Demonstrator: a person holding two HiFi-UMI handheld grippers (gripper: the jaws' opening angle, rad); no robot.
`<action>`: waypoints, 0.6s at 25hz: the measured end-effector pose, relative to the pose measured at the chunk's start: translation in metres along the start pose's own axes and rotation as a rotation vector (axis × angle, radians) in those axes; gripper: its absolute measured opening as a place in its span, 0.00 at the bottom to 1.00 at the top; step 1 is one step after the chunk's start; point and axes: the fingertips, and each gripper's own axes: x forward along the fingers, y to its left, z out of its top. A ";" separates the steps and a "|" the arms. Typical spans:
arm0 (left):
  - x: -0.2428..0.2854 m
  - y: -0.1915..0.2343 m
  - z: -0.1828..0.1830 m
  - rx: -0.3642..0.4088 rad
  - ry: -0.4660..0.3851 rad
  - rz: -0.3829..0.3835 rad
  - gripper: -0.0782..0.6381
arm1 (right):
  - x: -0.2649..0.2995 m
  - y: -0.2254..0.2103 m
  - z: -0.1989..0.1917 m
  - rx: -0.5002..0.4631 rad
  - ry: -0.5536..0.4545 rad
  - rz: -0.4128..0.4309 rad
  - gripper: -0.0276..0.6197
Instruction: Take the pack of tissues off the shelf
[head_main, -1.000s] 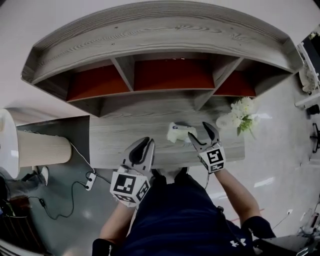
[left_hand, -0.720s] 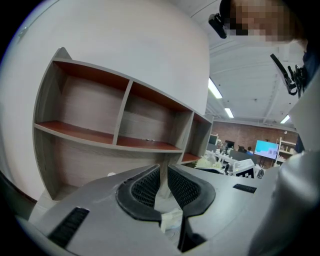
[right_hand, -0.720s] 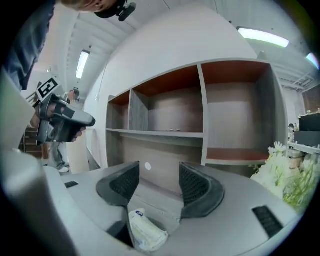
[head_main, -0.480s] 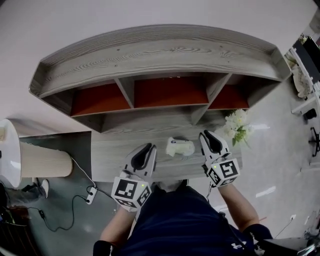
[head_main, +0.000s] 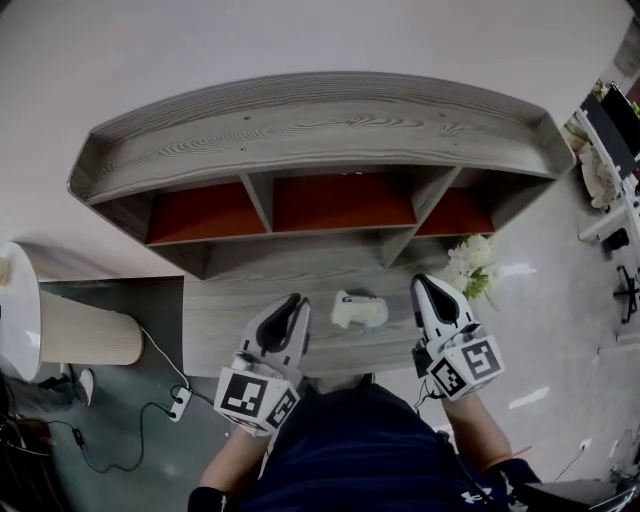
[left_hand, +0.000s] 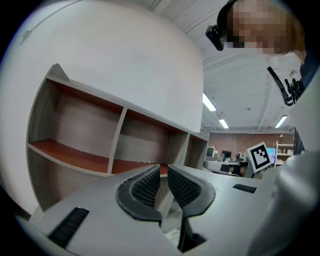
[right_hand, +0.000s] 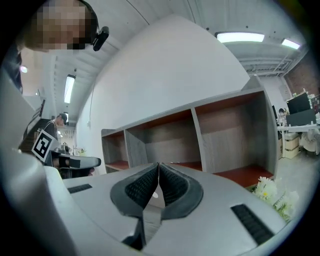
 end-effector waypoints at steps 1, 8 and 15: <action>-0.001 0.001 0.003 0.001 -0.007 0.003 0.19 | -0.001 0.002 0.007 -0.003 -0.013 0.005 0.07; -0.007 0.011 0.015 0.025 -0.035 0.028 0.19 | 0.002 0.003 0.019 -0.022 -0.049 -0.002 0.07; -0.009 0.013 0.014 0.023 -0.035 0.036 0.19 | 0.007 0.005 0.018 -0.020 -0.054 -0.001 0.07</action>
